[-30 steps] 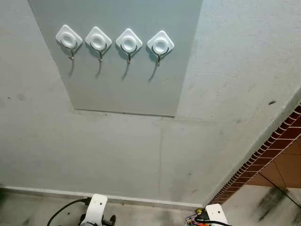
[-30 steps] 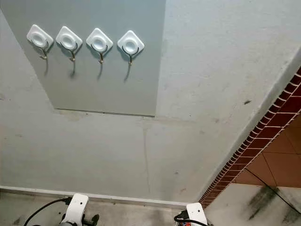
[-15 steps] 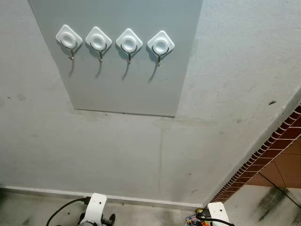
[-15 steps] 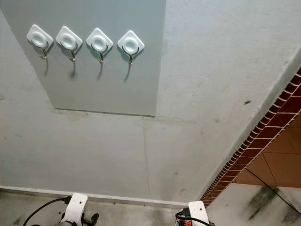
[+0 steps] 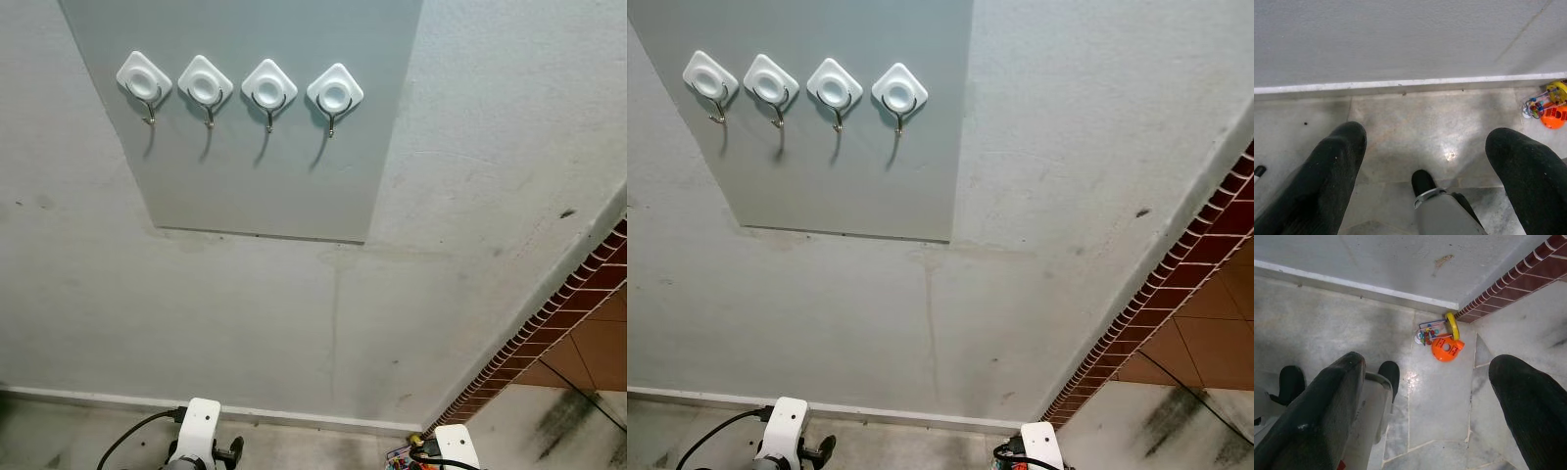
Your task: Hang keys on a hook
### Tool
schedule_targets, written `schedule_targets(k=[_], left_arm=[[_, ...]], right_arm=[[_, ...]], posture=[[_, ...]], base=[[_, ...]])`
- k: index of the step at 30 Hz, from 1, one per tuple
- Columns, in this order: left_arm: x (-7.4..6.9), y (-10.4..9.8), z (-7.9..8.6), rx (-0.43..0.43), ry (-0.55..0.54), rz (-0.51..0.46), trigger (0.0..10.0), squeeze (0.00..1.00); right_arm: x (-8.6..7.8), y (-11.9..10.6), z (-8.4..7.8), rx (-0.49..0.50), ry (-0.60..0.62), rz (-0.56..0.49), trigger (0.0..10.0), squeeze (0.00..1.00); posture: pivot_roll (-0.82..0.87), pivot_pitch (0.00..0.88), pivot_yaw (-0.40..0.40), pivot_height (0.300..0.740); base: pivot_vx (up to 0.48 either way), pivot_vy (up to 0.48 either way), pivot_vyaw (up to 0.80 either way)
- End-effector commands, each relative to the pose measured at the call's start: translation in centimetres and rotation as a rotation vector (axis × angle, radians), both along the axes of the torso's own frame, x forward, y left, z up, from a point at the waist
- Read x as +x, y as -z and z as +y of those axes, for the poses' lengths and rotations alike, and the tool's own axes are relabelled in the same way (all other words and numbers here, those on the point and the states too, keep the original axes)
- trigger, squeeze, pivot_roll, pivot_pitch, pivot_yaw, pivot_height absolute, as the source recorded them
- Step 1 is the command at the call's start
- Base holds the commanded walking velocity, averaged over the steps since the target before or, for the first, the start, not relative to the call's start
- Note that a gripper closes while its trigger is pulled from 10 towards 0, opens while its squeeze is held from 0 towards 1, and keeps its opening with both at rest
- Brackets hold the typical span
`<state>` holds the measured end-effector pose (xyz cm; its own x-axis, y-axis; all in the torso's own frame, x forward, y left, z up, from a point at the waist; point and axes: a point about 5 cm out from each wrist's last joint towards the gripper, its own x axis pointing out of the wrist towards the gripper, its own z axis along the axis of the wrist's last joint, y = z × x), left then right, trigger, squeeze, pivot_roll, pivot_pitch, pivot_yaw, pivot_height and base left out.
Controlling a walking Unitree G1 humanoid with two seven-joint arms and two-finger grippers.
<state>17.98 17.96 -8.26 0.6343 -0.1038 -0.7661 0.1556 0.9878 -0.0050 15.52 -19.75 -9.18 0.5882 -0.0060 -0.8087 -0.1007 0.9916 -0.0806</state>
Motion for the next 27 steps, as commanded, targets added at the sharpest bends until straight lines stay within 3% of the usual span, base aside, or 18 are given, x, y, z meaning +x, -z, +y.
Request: schedule_targets(k=[1,9,27], left_arm=[[0.18,-0.14,0.24,0.005,0.013,-0.008,10.0,0.00],[0.29,-0.17,0.09,0.001,0.015,-0.011,10.0,0.00],[0.26,-0.17,0.15,-0.001,0.021,-0.008,10.0,0.00]], right_arm=[[-0.11,0.03,0.03,-0.008,-0.007,-0.003,10.0,0.00],[-0.19,0.05,-0.06,-0.025,-0.027,0.002,10.0,0.00],[-0.19,0.08,0.14,-0.035,-0.047,0.004,10.0,0.00]], posture=[[-0.08,0.000,0.016,0.740],[-0.08,0.000,0.015,0.740],[-0.08,0.000,0.012,0.740]], base=[[0.000,0.000,0.00],[0.000,0.000,0.11],[0.000,0.000,0.79]])
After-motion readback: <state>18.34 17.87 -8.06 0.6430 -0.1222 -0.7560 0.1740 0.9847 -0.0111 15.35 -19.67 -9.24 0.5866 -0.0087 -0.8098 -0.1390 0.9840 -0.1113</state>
